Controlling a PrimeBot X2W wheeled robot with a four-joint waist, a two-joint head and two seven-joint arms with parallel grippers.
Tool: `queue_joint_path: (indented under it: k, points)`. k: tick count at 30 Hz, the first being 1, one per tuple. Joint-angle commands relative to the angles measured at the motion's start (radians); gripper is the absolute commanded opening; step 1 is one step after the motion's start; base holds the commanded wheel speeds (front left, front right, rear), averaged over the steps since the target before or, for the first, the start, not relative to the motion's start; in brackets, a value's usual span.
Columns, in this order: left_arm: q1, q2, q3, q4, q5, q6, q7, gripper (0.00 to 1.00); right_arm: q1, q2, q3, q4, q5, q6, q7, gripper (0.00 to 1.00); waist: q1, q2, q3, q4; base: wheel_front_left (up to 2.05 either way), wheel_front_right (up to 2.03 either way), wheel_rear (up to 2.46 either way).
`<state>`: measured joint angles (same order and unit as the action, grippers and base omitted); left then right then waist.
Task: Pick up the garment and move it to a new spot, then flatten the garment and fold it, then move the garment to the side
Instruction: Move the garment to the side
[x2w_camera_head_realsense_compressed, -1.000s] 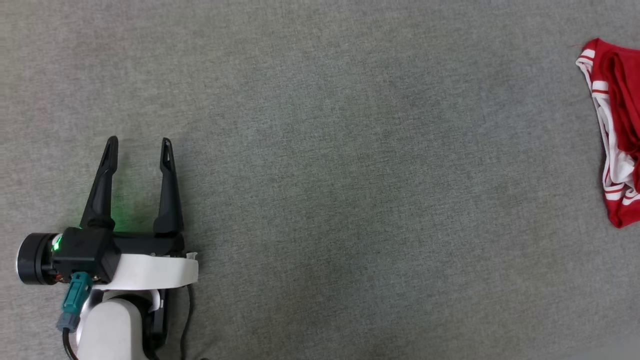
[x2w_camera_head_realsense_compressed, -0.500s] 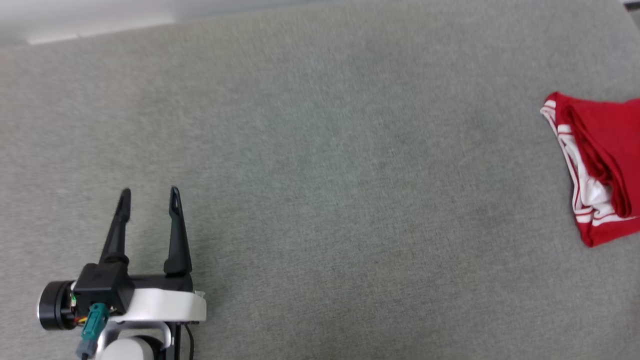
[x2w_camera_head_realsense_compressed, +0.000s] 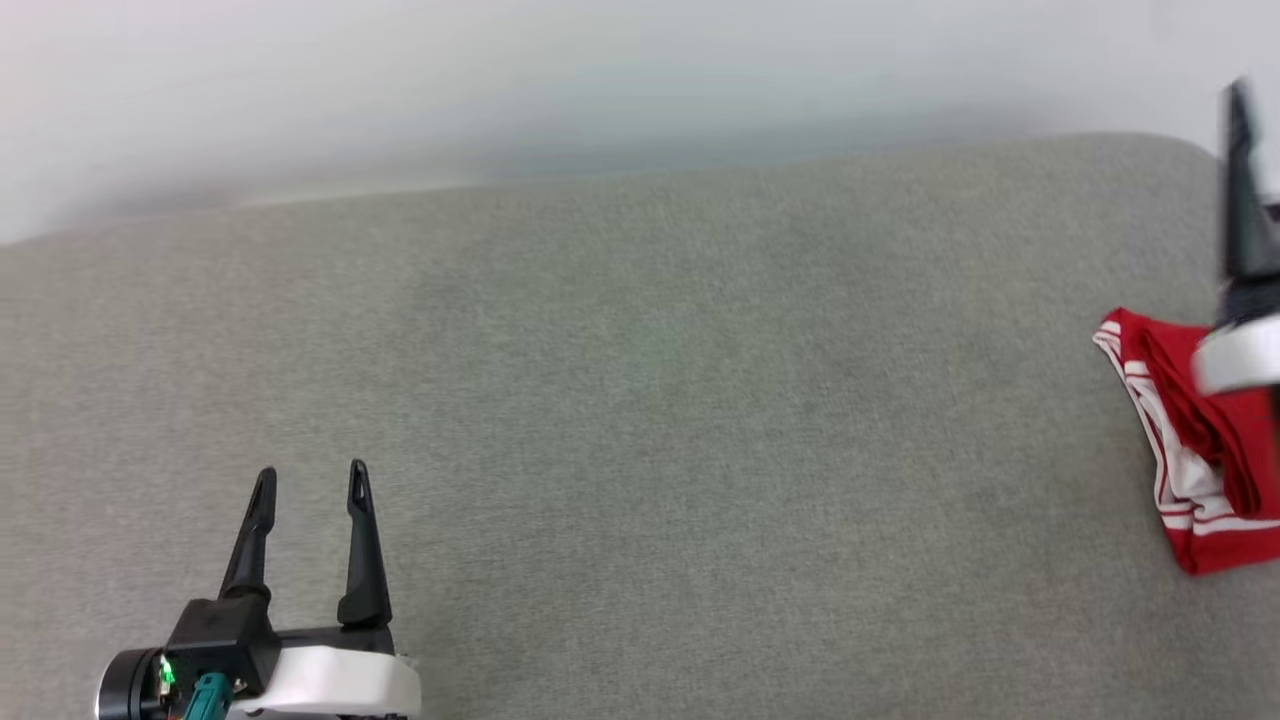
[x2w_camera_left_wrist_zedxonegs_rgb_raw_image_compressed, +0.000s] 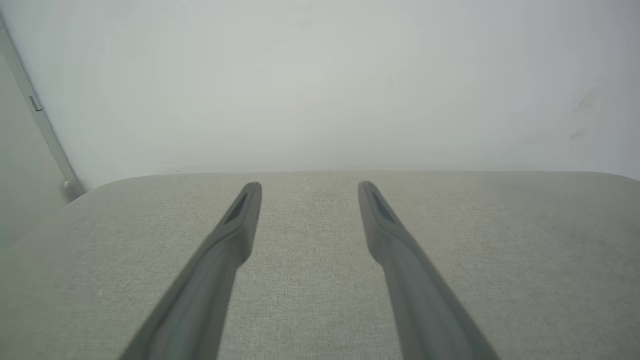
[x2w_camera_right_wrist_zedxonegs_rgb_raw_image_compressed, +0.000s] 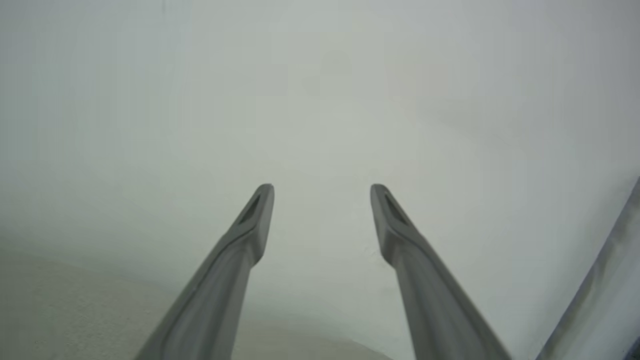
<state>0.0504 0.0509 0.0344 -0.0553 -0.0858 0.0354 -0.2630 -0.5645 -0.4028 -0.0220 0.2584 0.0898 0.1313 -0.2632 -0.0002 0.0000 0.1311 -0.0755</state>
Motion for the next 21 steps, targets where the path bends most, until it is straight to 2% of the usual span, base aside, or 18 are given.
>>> queue_joint_path:
  k: [1, 5, 11, 21]
  points:
    - [0.013, -0.001, -0.001, 0.002, -0.006, 0.004, -0.002, 1.00, 0.054, 0.041, -0.007, -0.054, -0.007, -0.001, -0.001, 1.00, 0.0002, 0.0000, -0.029, 0.025, 0.00, 0.00, 0.00]
    - [0.028, -0.001, -0.004, 0.006, -0.007, 0.005, -0.002, 1.00, 0.197, 0.137, -0.003, -0.161, -0.027, -0.001, -0.001, 1.00, 0.0002, 0.0000, -0.048, 0.046, 0.00, 0.00, 0.00]
    - [0.035, -0.001, -0.010, 0.020, -0.004, 0.000, -0.002, 1.00, 0.357, 0.235, -0.004, -0.199, -0.016, -0.001, -0.001, 1.00, 0.0002, 0.0000, -0.073, 0.069, 0.00, 0.00, 0.00]
    - [0.053, -0.001, -0.012, 0.043, 0.001, -0.017, -0.002, 1.00, 0.557, 0.322, -0.032, -0.213, 0.014, -0.001, -0.001, 1.00, 0.0002, 0.0000, -0.103, 0.077, 0.00, 0.00, 0.00]
